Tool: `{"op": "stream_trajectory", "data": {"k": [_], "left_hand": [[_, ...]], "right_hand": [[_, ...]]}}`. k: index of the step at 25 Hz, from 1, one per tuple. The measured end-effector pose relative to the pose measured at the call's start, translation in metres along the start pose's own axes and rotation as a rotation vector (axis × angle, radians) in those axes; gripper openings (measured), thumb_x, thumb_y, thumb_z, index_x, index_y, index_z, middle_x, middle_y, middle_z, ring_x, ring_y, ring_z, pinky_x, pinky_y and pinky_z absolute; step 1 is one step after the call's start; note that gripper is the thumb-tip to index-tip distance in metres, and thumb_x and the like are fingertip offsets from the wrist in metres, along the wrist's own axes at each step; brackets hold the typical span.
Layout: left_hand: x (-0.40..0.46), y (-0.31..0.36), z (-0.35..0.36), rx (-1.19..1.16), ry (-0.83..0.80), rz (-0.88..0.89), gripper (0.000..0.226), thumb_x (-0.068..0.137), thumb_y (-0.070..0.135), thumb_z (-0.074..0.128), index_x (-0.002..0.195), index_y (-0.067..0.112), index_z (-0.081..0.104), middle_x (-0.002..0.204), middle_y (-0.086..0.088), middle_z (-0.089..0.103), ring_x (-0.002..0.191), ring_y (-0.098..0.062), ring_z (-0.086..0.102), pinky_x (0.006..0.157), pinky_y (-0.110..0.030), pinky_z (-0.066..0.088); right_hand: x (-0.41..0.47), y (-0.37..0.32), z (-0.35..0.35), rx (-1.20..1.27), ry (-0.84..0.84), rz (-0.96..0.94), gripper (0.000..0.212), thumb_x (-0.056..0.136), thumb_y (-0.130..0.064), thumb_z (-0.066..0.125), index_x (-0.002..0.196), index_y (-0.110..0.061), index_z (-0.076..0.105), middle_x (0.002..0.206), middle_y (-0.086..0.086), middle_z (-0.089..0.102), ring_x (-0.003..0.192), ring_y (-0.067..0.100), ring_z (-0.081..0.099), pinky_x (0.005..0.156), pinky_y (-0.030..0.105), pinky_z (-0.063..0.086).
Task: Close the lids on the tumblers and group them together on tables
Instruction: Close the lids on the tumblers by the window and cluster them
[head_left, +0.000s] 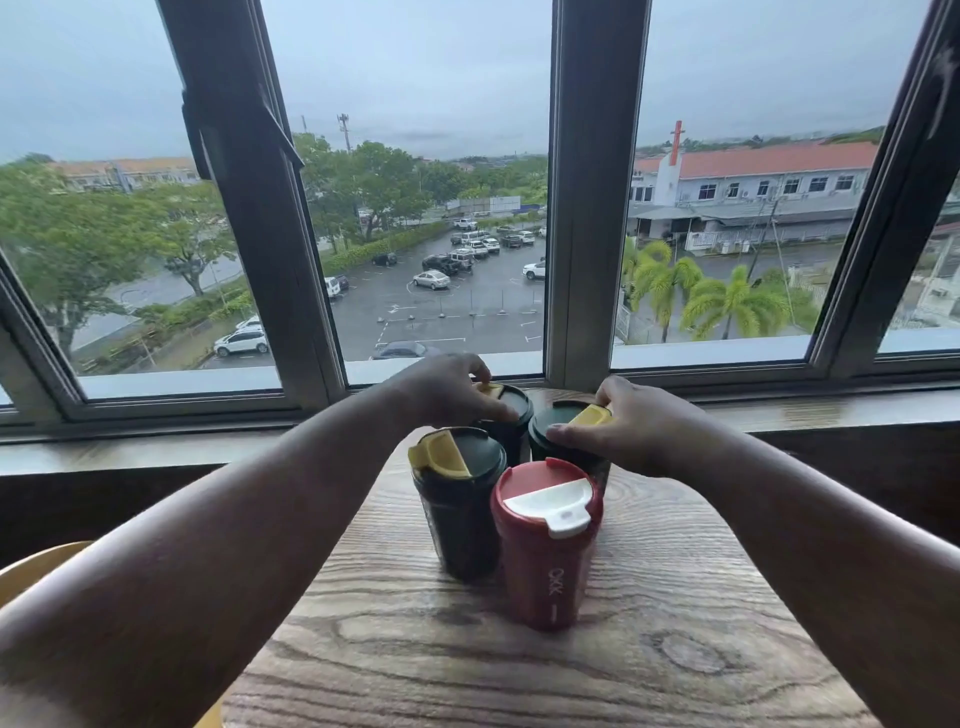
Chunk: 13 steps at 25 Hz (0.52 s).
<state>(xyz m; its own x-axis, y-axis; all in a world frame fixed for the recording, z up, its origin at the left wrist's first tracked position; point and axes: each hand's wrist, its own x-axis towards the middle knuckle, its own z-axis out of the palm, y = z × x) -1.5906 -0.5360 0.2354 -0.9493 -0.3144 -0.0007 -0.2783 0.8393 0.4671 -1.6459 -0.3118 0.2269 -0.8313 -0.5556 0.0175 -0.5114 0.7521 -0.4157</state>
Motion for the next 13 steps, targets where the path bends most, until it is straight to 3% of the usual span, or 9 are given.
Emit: {"op": "stream_trajectory", "data": {"k": [6,10,13], "left_hand": [[0.009,0.0,-0.003,0.004,-0.066,0.05,0.067,0.069,0.036,0.087,0.128,0.018,0.06,0.125,-0.004,0.057,0.101,-0.023,0.063,0.082,-0.044,0.061],[0.014,-0.004,-0.004,0.009,-0.109,0.111,0.061,0.073,0.027,0.084,0.13,0.023,0.06,0.126,0.0,0.055,0.11,-0.02,0.056,0.09,-0.034,0.054],[0.018,-0.007,-0.005,-0.027,-0.159,0.113,0.062,0.071,0.024,0.082,0.127,0.029,0.058,0.128,0.003,0.052,0.114,-0.018,0.053,0.092,-0.03,0.05]], "right_hand": [[0.005,0.001,0.0,0.058,-0.036,-0.018,0.083,0.061,-0.078,0.069,0.118,-0.02,0.053,0.102,0.0,0.062,0.09,0.018,0.058,0.058,0.025,0.039],[0.008,0.004,-0.002,0.064,-0.044,-0.039,0.081,0.063,-0.074,0.073,0.122,-0.02,0.054,0.101,-0.002,0.061,0.091,0.017,0.059,0.065,0.028,0.044],[0.012,0.01,-0.003,0.123,-0.083,-0.066,0.081,0.064,-0.069,0.076,0.125,-0.021,0.054,0.092,-0.008,0.058,0.081,0.011,0.058,0.062,0.023,0.043]]}}
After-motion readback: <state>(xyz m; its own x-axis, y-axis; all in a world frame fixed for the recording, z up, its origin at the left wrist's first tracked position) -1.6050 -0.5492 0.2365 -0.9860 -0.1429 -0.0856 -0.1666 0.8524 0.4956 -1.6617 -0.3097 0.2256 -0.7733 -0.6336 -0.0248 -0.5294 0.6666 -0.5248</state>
